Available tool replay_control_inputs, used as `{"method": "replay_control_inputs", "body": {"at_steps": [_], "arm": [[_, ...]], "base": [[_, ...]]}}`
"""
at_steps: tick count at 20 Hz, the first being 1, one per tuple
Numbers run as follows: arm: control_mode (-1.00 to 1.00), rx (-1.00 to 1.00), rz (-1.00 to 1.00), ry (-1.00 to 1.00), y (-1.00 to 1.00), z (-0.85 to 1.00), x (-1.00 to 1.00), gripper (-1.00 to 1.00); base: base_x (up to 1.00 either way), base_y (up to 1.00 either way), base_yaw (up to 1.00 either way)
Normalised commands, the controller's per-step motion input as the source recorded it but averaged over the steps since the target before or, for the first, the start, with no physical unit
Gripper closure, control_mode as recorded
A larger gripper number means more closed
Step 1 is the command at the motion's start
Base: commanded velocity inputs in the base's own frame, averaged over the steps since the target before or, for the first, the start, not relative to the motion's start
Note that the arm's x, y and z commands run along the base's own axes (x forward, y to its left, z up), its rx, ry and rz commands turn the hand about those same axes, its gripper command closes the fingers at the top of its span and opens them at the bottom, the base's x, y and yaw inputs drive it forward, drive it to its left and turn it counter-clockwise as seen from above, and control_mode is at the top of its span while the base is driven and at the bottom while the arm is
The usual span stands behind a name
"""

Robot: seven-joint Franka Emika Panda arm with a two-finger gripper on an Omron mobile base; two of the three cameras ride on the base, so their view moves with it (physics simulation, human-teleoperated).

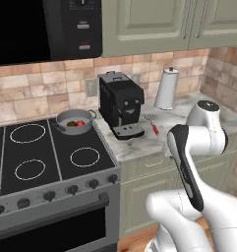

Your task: Put the tomato and avocado in the pot. Retrieve the spatula and lightly stir the vegetables in the pot.

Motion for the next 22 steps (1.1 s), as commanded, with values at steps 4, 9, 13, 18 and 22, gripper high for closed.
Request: {"method": "replay_control_inputs", "body": {"at_steps": [4, 9, 13, 18, 22], "arm": [[1.00, 0.00, 0.00, 0.00, 0.00, 0.00, 0.00, -1.00], [1.00, 0.00, 0.00, 0.00, 0.00, 0.00, 0.00, -1.00], [1.00, 0.00, 0.00, 0.00, 0.00, 0.00, 0.00, -1.00], [1.00, 0.00, 0.00, 0.00, 0.00, 0.00, 0.00, -1.00], [1.00, 0.00, 0.00, 0.00, 0.00, 0.00, 0.00, -1.00]], "base": [[0.29, -1.00, -0.20], [0.90, -0.51, 0.20], [0.90, -0.12, 0.33], [0.08, 0.00, 0.04], [0.00, 0.00, 0.00]]}}
